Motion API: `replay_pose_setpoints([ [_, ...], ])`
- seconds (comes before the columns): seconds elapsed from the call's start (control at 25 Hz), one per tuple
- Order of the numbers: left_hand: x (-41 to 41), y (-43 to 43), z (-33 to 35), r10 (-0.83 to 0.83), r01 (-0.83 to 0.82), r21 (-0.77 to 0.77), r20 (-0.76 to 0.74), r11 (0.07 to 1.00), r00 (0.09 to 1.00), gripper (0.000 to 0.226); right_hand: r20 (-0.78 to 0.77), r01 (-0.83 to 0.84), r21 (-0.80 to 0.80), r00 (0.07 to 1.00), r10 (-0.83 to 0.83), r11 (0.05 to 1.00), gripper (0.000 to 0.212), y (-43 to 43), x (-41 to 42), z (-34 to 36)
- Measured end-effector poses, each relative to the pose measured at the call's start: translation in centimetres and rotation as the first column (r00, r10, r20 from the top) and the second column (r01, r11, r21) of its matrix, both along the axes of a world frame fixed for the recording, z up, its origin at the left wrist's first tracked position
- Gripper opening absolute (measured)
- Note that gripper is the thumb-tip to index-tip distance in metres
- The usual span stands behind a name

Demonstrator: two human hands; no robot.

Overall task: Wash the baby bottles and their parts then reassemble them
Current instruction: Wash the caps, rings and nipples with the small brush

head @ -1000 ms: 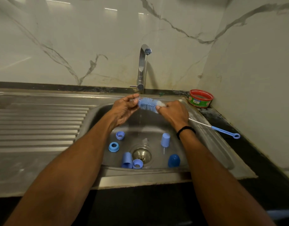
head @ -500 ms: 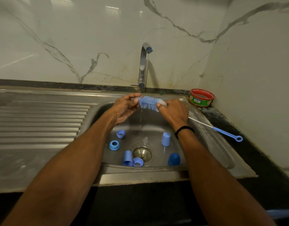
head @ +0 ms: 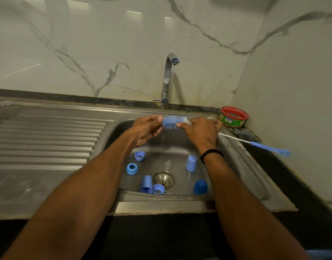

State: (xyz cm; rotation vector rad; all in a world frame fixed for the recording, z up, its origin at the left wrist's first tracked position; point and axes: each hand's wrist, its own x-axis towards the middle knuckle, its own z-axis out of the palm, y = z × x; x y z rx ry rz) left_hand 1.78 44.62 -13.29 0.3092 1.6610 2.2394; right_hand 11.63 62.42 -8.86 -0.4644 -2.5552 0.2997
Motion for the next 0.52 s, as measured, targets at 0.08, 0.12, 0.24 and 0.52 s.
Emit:
replay_pose_setpoints([
  [0.08,-0.23,-0.46,0.36,-0.019,0.017,-0.029,-0.042,0.999,0.999,0.024,0.012,0.001,-0.026,1.000,0.000,1.000,0.059,0.33,0.04,-0.03],
  [0.12,-0.32,-0.62,0.62,-0.044,0.044,0.011,-0.040,0.999,0.998,0.026,0.016,0.007,-0.090,1.000,-0.006,0.996,0.061,0.55,0.07,-0.02],
  [0.24,0.03,-0.66,0.94,-0.081,0.079,0.085,0.009,0.993,0.997,0.022,0.006,0.005,-0.078,1.000,-0.004,0.997,0.059,0.41,0.03,-0.04],
  [0.52,-0.09,0.05,0.70,0.007,-0.002,0.084,-0.058,0.996,0.998,0.027,0.035,-0.015,-0.098,0.999,0.018,0.995,0.060,0.36,-0.16,-0.10],
])
